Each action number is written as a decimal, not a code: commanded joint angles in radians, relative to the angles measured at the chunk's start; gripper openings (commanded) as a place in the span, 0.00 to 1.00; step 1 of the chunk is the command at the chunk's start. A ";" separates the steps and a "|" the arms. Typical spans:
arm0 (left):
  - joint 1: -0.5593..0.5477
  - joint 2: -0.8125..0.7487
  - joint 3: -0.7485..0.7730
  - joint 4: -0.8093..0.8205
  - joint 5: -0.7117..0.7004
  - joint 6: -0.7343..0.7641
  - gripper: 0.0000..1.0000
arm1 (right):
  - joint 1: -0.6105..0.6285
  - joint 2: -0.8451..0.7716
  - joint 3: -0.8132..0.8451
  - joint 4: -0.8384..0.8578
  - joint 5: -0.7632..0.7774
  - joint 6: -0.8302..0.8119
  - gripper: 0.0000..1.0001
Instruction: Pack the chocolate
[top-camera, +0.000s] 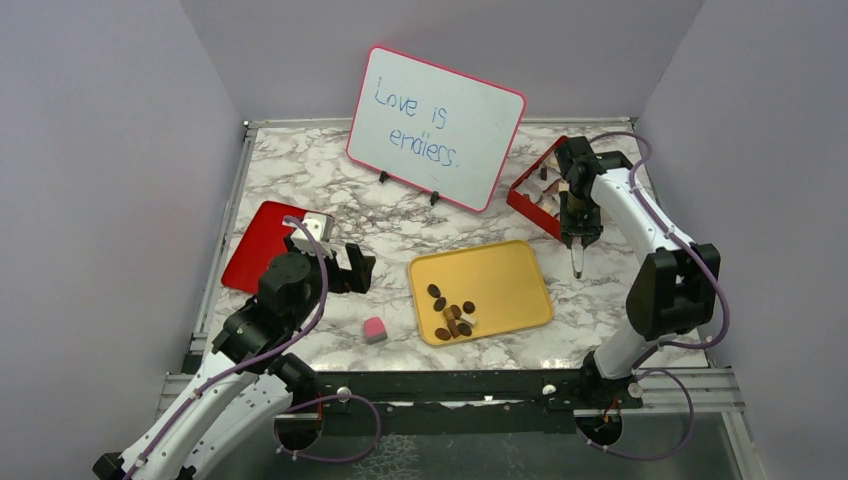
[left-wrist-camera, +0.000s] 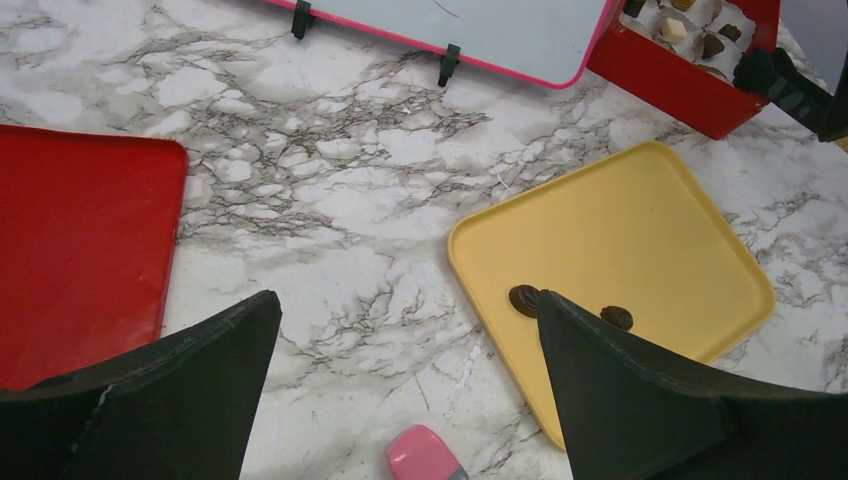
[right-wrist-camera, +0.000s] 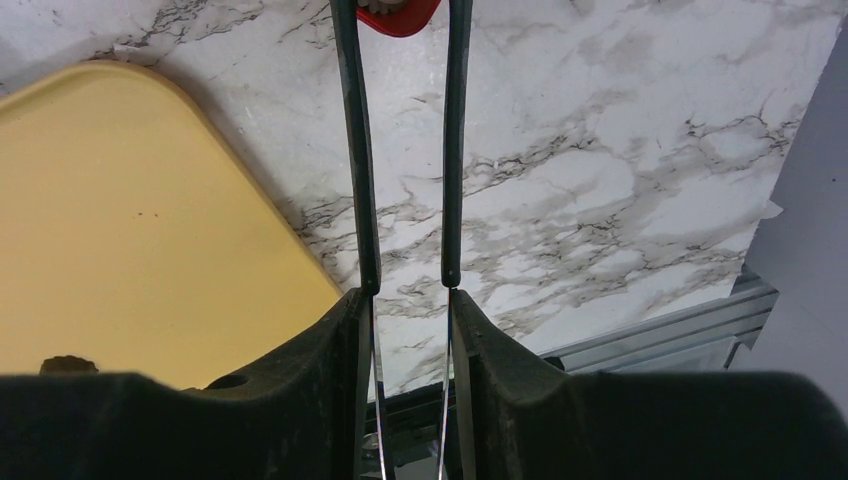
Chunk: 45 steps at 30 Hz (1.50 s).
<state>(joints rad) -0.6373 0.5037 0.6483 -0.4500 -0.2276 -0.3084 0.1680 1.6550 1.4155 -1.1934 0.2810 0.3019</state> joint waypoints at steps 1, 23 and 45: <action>-0.002 -0.014 -0.009 0.034 0.013 0.012 0.99 | -0.005 -0.051 0.051 -0.041 0.037 -0.004 0.37; -0.002 -0.010 -0.009 0.035 0.019 0.011 0.99 | -0.005 -0.168 -0.074 0.107 0.149 0.173 0.36; -0.002 -0.017 -0.010 0.034 0.017 0.012 0.99 | -0.062 -0.287 -0.401 0.341 0.295 0.406 0.38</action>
<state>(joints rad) -0.6373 0.4961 0.6468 -0.4484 -0.2276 -0.3084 0.1493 1.3384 1.0561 -0.9836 0.5556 0.7242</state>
